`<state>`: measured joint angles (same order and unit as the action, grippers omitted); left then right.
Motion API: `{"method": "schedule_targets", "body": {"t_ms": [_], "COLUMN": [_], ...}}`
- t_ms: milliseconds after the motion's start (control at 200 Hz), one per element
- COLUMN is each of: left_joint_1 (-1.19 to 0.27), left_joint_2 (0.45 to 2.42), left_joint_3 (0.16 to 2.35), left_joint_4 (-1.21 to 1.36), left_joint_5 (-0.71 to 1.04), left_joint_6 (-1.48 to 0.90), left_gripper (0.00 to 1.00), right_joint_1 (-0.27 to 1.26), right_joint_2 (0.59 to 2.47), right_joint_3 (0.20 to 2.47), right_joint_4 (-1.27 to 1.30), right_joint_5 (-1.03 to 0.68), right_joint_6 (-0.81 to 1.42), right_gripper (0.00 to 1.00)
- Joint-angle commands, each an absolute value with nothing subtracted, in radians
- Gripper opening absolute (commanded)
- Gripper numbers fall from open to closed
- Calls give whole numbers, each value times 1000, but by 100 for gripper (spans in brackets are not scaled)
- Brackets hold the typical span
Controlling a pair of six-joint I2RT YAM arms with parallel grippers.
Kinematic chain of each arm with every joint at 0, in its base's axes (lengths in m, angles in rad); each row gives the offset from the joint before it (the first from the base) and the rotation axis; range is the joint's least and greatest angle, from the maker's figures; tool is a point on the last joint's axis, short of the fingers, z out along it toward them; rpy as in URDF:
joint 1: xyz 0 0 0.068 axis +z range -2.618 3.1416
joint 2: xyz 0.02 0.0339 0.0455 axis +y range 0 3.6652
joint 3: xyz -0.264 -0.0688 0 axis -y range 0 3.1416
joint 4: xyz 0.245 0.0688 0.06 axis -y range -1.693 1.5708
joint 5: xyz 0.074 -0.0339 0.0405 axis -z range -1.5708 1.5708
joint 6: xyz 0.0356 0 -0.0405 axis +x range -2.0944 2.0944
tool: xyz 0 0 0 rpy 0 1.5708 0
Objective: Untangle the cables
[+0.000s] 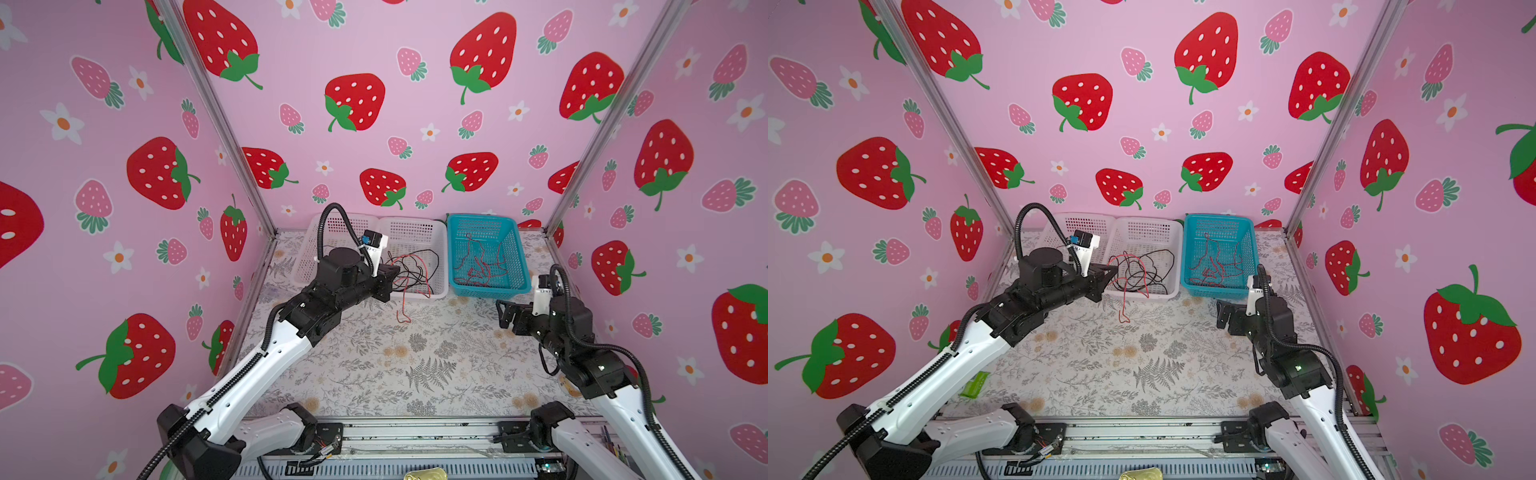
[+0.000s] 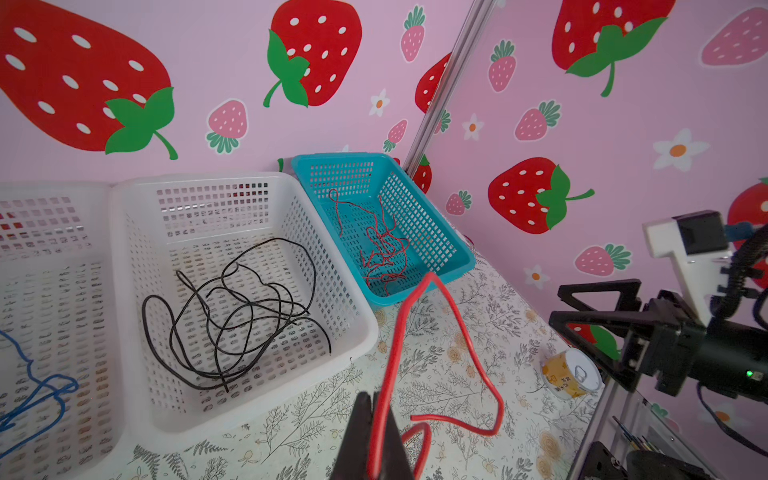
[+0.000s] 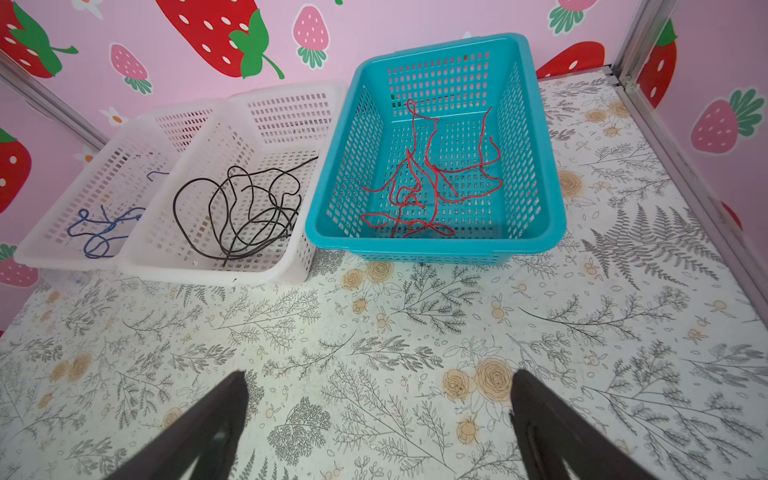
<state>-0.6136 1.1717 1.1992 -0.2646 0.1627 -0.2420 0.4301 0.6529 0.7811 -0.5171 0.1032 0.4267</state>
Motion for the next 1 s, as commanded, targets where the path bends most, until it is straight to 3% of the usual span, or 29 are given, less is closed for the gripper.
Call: {"method": "schedule_targets", "body": {"t_ms": [0, 500, 995], "left_joint_1": [-640, -719, -725], "left_joint_2": [1220, 1637, 2114], "left_joint_3": [1299, 1723, 2207], "left_joint_4": [-279, -334, -263], "left_joint_5": [143, 200, 284], "left_joint_6": [-194, -114, -213], "left_gripper": [0, 0, 0], "right_joint_1": [436, 436, 434], "right_joint_2": [622, 495, 383], "right_joint_3": [829, 757, 731], "right_joint_4": [-578, -543, -526], "right_joint_5": [123, 145, 202], "right_joint_6": [399, 392, 399], "right_gripper": [99, 100, 99]}}
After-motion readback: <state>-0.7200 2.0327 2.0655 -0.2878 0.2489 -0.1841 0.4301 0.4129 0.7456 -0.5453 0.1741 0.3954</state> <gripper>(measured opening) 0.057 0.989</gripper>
